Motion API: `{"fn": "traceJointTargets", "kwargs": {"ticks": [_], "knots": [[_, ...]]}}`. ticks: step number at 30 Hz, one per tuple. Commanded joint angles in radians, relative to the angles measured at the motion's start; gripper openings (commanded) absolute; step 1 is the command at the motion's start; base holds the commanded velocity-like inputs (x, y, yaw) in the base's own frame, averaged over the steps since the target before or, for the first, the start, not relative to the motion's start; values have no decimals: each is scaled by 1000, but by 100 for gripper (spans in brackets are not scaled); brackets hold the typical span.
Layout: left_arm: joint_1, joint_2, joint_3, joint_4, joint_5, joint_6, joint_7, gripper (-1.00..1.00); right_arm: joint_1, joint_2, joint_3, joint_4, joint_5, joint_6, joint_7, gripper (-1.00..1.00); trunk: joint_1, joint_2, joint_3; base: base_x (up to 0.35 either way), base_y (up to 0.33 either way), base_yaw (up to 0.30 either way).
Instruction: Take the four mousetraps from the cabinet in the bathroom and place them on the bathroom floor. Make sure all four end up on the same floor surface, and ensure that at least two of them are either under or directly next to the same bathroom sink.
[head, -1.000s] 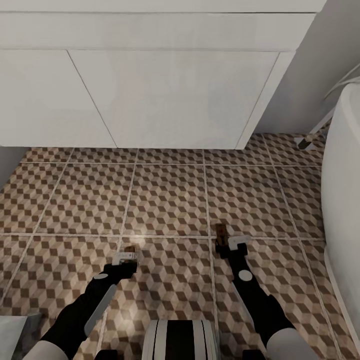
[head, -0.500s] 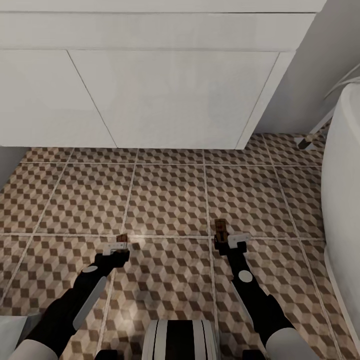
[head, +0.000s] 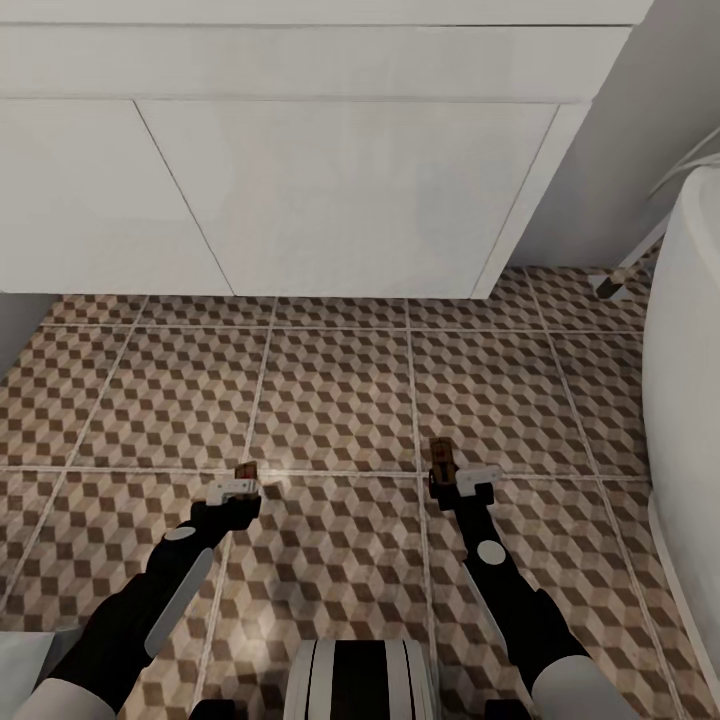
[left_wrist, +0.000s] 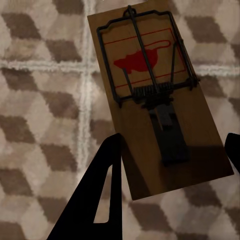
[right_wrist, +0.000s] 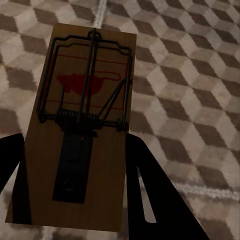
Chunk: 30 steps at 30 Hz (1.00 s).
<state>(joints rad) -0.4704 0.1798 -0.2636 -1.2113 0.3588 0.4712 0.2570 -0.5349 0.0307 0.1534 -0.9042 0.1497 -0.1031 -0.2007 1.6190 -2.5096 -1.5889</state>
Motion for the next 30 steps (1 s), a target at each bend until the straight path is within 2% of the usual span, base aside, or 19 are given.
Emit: {"fn": "traceJointTargets", "kwargs": {"ticks": [1, 5, 9, 11, 23, 30], "knots": [[-1, 1, -3, -3, 9, 3, 8, -100, 0, 0, 2, 1, 5, -1, -5, -100, 0, 0, -1, 0, 0, 0], [-1, 1, -2, -49, 9, 16, 8, -100, 0, -1, 2, 1, 5, -1, -5, -100, 0, 0, -1, 0, 0, 0], [-1, 1, 1, -186, 0, 147, 10, -100, 0, 0, 2, 1, 5, -1, -5, -100, 0, 0, -1, 0, 0, 0], [-1, 1, 2, -206, -12, 165, 10, -100, 0, 0, 2, 1, 5, -1, -6, -100, 0, 0, -1, 0, 0, 0], [-1, 2, -2, -212, -25, 178, 8, -100, 0, 0, 2, 1, 5, 0, -6, -100, 0, 0, -1, 0, 0, 0], [-1, 3, -2, -215, -27, 178, 8, -100, 0, 0, 2, 1, 7, -1, -7, -100, 0, 0, -10, 0, 0, 0]]}}
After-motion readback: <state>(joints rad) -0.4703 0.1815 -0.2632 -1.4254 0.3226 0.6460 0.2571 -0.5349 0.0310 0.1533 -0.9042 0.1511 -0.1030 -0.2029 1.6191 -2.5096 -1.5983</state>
